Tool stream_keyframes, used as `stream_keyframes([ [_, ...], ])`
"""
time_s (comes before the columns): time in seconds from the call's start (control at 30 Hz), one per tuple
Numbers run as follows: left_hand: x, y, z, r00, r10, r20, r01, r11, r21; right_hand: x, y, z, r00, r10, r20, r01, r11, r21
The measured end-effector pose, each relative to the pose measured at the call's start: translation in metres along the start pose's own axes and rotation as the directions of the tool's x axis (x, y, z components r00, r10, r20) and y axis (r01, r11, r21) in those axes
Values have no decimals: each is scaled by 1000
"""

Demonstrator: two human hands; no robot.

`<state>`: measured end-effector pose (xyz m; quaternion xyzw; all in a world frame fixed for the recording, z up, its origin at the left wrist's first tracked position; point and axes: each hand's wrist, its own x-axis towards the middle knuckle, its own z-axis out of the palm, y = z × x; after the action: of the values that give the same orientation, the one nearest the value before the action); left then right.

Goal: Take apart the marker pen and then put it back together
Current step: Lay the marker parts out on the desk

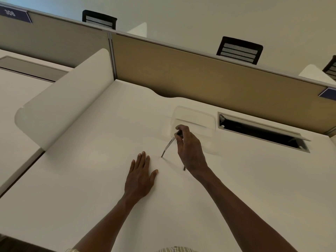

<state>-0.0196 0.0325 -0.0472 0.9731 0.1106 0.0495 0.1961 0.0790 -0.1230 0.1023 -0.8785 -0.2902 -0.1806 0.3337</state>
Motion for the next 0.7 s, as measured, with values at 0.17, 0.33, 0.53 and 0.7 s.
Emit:
stream_keyframes([
  [0.17, 1, 0, 0, 1000, -8, 12, 8, 1000, -16, 6, -6, -7, 999, -18, -28, 19, 1000, 13],
  [0.33, 4, -1, -3, 998, -23, 54, 28, 996, -87, 9, -10, -13, 998, -36, -48, 37, 999, 31],
  [0.53, 9, -1, -9, 994, -32, 109, 46, 990, -135, 8, -13, -17, 997, -45, -58, 48, 998, 44],
  [0.7, 18, 3, -21, 980, -82, 182, 122, 968, -219, 8, -15, -20, 998, -46, -52, 49, 998, 43],
])
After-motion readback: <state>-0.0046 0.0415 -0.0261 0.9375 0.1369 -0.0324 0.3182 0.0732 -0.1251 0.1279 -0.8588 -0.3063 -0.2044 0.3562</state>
